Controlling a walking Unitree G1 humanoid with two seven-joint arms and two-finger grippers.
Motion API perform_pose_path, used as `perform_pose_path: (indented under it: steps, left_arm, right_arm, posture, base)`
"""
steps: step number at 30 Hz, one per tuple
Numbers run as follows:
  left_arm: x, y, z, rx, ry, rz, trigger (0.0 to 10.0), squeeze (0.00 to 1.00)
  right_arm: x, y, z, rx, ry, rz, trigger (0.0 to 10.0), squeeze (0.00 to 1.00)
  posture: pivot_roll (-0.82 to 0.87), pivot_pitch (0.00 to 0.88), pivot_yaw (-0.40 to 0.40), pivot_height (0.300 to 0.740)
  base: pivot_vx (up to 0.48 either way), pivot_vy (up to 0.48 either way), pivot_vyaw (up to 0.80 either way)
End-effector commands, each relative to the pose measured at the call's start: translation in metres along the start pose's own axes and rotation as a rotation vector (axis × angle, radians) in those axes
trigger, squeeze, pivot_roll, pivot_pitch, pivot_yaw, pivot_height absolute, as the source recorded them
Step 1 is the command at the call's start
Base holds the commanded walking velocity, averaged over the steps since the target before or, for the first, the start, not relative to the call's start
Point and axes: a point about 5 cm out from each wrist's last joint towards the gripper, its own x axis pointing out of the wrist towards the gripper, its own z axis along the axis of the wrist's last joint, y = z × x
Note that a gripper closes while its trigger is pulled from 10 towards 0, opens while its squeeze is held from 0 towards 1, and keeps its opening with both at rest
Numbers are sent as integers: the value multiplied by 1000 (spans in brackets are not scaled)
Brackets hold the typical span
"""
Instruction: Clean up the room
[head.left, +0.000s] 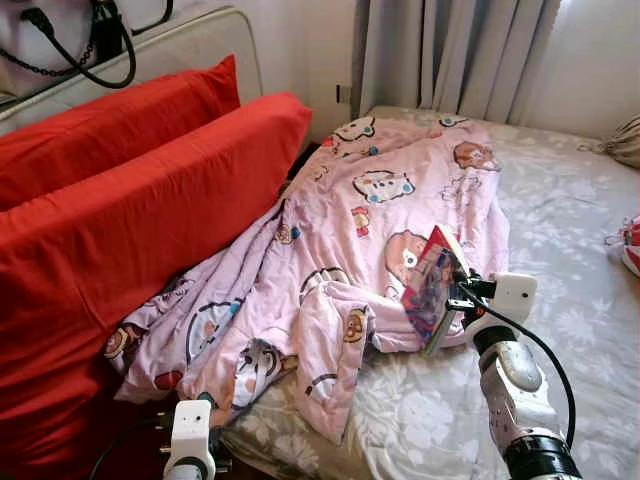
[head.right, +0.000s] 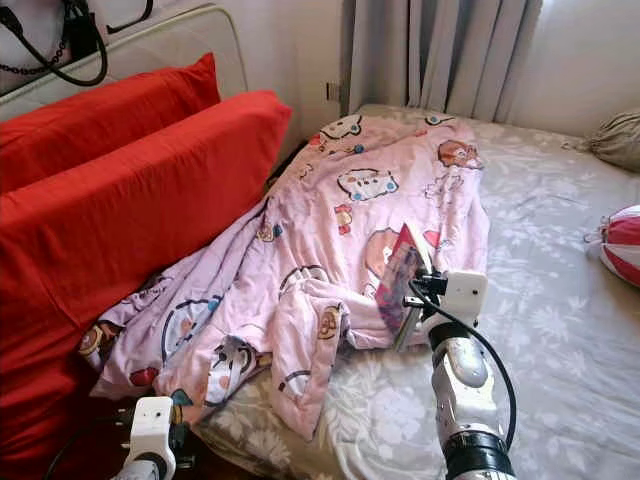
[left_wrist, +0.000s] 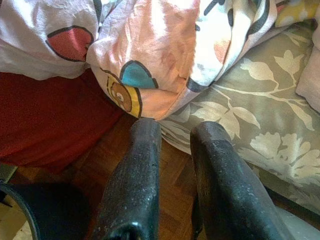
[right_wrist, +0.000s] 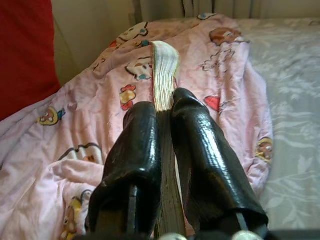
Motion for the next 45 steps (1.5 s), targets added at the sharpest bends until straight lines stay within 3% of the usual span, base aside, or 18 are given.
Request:
perform_pose_path:
  steps: [1, 15, 19, 33, 45]
  left_arm:
    - [-1, 0, -4, 7, 13, -4, 10000, 0]
    - [-2, 3, -6, 31, 19, 6, 10000, 0]
    - [-3, 3, -7, 29, 21, 6, 10000, 0]
    - [-2, 2, -7, 31, 25, 1, 10000, 0]
    - [-3, 2, -6, 40, 18, 1, 10000, 0]
  right_arm:
    - [5, 3, 15, -8, -72, 8, 10000, 0]
    - [6, 1, 14, -22, -75, -22, 10000, 0]
    - [5, 2, 13, -26, -70, -21, 10000, 0]
    - [5, 5, 11, 10, -72, -35, 10000, 0]
    - [3, 3, 9, 12, -64, -56, 10000, 0]
  posture:
    - [21, 0, 7, 720]
    - [30, 0, 14, 720]
    - [31, 0, 19, 740]
    - [36, 0, 18, 740]
    - [39, 0, 21, 740]
  base:
    - [0, 0, 0]
    - [0, 0, 0]
    - [0, 0, 0]
    - [0, 0, 0]
    - [0, 0, -659]
